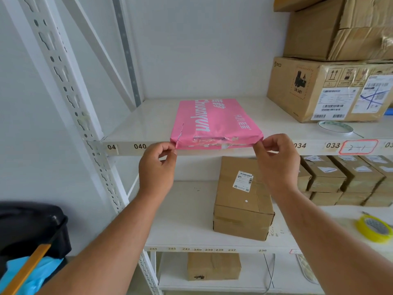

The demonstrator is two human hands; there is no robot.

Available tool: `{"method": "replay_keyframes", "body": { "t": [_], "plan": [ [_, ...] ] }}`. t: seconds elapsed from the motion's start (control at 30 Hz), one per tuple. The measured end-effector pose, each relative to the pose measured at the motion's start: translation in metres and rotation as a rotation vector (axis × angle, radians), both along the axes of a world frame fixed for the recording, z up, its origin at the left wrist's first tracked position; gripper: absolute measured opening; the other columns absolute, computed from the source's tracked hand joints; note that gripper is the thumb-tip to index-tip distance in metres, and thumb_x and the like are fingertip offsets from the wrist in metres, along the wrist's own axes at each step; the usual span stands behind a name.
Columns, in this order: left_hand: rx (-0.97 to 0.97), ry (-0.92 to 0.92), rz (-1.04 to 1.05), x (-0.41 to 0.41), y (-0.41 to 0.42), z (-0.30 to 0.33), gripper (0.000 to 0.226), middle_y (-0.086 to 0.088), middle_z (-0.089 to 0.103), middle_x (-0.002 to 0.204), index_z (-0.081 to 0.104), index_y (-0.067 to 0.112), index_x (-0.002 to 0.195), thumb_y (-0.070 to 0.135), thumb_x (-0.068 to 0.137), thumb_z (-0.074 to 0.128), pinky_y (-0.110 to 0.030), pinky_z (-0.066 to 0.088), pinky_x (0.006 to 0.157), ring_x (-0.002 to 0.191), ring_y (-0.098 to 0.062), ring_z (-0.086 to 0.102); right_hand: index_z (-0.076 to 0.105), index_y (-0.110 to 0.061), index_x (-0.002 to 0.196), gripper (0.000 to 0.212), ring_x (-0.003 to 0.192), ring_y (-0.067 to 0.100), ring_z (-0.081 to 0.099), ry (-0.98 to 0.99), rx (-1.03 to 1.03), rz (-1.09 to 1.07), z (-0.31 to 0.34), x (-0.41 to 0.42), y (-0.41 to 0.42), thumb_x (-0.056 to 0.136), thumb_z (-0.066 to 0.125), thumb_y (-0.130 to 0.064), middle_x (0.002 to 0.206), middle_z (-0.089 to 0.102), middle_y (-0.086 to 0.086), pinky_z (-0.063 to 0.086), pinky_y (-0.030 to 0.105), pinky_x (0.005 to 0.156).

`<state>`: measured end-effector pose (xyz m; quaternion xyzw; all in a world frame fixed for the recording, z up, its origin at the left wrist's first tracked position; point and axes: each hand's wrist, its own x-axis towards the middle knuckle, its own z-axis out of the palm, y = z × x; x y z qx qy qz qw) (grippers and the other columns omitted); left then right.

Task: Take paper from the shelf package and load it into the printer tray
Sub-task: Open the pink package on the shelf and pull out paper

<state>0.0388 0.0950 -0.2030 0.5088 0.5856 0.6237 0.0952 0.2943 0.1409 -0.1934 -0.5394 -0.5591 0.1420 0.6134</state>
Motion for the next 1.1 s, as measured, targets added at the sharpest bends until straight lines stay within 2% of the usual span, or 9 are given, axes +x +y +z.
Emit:
{"method": "replay_keyframes", "body": {
  "t": [0.2, 0.37, 0.43, 0.5, 0.6, 0.73, 0.87, 0.93, 1.1],
  "plan": [
    [0.092, 0.111, 0.067, 0.007, 0.003, 0.005, 0.011, -0.004, 0.058, 0.101, 0.067, 0.018, 0.087, 0.011, 0.09, 0.075, -0.004, 0.041, 0.071, 0.075, -0.001, 0.059, 0.079, -0.017, 0.095, 0.003, 0.075, -0.008, 0.058, -0.006, 0.08, 0.087, -0.007, -0.008, 0.0, 0.093, 0.077, -0.016, 0.092, 0.059, -0.007, 0.045, 0.005, 0.07],
    [0.082, 0.087, -0.04, -0.002, 0.007, 0.001, 0.009, 0.011, 0.055, 0.098, 0.066, 0.018, 0.091, 0.011, 0.095, 0.07, -0.037, 0.063, 0.074, 0.082, 0.0, 0.063, 0.077, -0.023, 0.101, 0.011, 0.077, -0.007, 0.058, 0.007, 0.047, 0.157, -0.012, -0.006, -0.002, 0.096, 0.073, -0.015, 0.104, 0.061, 0.0, 0.047, 0.006, 0.072],
    [0.069, 0.149, -0.089, -0.008, 0.006, 0.0, 0.011, 0.01, 0.055, 0.099, 0.064, 0.016, 0.091, 0.007, 0.095, 0.068, -0.031, 0.063, 0.075, 0.086, -0.012, 0.068, 0.077, -0.024, 0.098, 0.011, 0.078, -0.004, 0.06, -0.035, 0.075, 0.153, -0.013, -0.003, 0.0, 0.095, 0.073, -0.014, 0.103, 0.06, -0.001, 0.049, 0.011, 0.072],
    [0.061, 0.252, -0.094, -0.013, 0.006, 0.002, 0.013, 0.007, 0.056, 0.096, 0.063, 0.015, 0.09, 0.004, 0.094, 0.069, -0.017, 0.053, 0.08, 0.088, -0.006, 0.066, 0.074, -0.026, 0.095, 0.011, 0.078, 0.001, 0.062, -0.077, 0.119, 0.134, -0.012, 0.0, 0.002, 0.093, 0.075, -0.015, 0.101, 0.06, -0.003, 0.055, 0.022, 0.073],
    [0.062, 0.279, -0.075, -0.012, 0.006, 0.003, 0.009, -0.002, 0.058, 0.098, 0.065, 0.01, 0.092, 0.002, 0.093, 0.07, -0.002, 0.042, 0.074, 0.086, 0.005, 0.06, 0.069, -0.02, 0.106, 0.016, 0.085, 0.021, 0.065, -0.295, 0.302, 0.036, -0.006, 0.008, 0.008, 0.092, 0.074, -0.016, 0.106, 0.062, 0.0, 0.058, 0.039, 0.073],
    [0.13, 0.255, -0.008, -0.003, 0.0, 0.005, 0.015, -0.008, 0.059, 0.106, 0.063, 0.015, 0.1, 0.008, 0.091, 0.073, -0.008, 0.045, 0.071, 0.085, -0.004, 0.061, 0.081, -0.009, 0.109, 0.016, 0.096, 0.036, 0.068, -0.731, 0.595, -0.059, 0.0, 0.026, 0.025, 0.097, 0.073, -0.015, 0.11, 0.075, 0.01, 0.058, 0.041, 0.071],
    [0.359, 0.844, 0.155, -0.002, 0.006, 0.009, 0.023, -0.011, 0.066, 0.11, 0.072, 0.008, 0.113, 0.013, 0.091, 0.074, -0.041, 0.047, 0.09, 0.102, -0.032, 0.059, 0.082, -0.003, 0.102, 0.013, 0.091, 0.032, 0.073, -0.779, 0.712, -0.011, 0.0, 0.031, 0.031, 0.098, 0.072, -0.012, 0.104, 0.079, 0.009, 0.061, 0.041, 0.072],
    [0.42, 1.049, 0.089, -0.005, 0.015, 0.013, 0.018, -0.01, 0.071, 0.113, 0.076, 0.011, 0.111, 0.017, 0.094, 0.073, -0.045, 0.049, 0.091, 0.105, -0.034, 0.064, 0.082, -0.003, 0.102, 0.013, 0.091, 0.032, 0.075, -0.776, 0.715, 0.014, -0.001, 0.032, 0.033, 0.098, 0.072, -0.011, 0.104, 0.08, 0.01, 0.061, 0.041, 0.074],
    [0.477, 1.15, 0.075, -0.016, 0.027, 0.018, 0.015, -0.005, 0.074, 0.107, 0.078, 0.012, 0.105, 0.021, 0.1, 0.067, -0.042, 0.051, 0.088, 0.099, -0.031, 0.067, 0.082, -0.004, 0.102, 0.012, 0.096, 0.029, 0.077, -0.746, 0.696, 0.066, 0.001, 0.036, 0.033, 0.097, 0.073, -0.011, 0.107, 0.081, 0.008, 0.062, 0.041, 0.078]
  ]
}}
